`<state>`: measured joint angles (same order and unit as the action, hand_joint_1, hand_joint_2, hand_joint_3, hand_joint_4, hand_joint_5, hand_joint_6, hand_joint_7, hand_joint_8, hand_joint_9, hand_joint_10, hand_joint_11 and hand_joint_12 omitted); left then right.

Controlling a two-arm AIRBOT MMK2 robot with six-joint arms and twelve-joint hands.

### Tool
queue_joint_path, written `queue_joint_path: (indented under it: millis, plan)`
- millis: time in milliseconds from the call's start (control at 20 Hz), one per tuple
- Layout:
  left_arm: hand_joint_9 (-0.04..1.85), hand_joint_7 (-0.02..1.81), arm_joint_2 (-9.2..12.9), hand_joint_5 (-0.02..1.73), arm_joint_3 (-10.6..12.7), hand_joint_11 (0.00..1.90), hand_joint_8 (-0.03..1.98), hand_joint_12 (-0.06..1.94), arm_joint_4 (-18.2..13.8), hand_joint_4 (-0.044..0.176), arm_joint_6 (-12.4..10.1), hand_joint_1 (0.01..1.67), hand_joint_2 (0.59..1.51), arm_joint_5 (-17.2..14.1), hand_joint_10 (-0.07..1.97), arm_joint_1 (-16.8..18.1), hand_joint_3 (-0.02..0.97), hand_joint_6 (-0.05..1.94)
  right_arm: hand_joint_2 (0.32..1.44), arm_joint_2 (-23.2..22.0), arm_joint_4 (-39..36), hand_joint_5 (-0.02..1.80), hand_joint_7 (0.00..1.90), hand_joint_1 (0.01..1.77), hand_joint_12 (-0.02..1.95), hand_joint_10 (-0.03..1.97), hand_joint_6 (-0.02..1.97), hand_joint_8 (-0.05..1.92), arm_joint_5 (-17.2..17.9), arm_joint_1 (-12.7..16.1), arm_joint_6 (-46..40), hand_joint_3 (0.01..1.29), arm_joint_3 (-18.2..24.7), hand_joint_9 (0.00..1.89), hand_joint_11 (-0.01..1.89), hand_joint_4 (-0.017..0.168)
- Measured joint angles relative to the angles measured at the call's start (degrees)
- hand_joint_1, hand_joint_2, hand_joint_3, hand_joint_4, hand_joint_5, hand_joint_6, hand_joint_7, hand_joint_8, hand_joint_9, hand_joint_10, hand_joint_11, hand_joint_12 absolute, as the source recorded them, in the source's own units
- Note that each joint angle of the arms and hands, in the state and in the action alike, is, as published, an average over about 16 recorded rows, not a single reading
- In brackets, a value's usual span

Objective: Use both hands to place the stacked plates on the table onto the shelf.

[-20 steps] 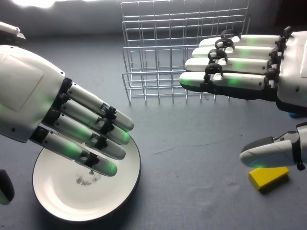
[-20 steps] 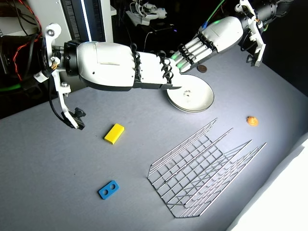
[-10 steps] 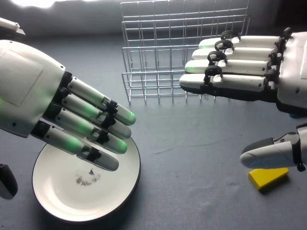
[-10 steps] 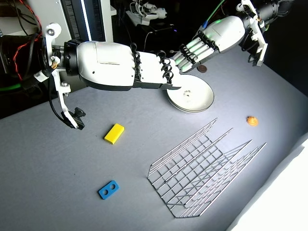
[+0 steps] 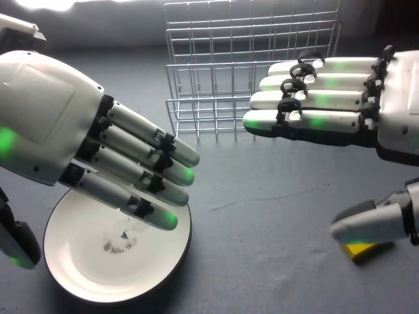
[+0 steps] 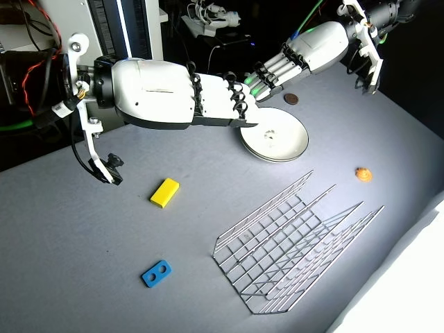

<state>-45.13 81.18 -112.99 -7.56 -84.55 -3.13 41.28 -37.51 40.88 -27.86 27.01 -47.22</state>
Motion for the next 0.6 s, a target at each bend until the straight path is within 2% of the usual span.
queue_joint_path:
  millis: [300, 600]
  plan:
    - [0.02, 0.02, 0.17, 0.02, -0.73, 0.02, 0.0, -0.01, -0.79, 0.004, -1.74, 0.02, 1.159, 1.44, 0.01, 0.44, 0.009, 0.0, 1.09, 0.04, -0.12, 0.02, 0.02, 0.55, 0.01, 0.0, 0.02, -0.02, 0.39, 0.0, -0.32, 0.02, 0.0, 0.02, 0.02, 0.0]
    - [0.02, 0.02, 0.86, 0.02, -0.72, 0.02, 0.0, -0.01, 1.07, 0.003, -1.56, 0.02, 1.157, 3.12, 0.01, -3.47, 0.009, 0.0, 1.04, 0.13, -0.13, 0.02, 0.02, 0.87, 0.01, 0.0, 0.02, -0.02, 0.79, -0.02, -0.34, 0.02, 0.0, 0.02, 0.02, -0.001]
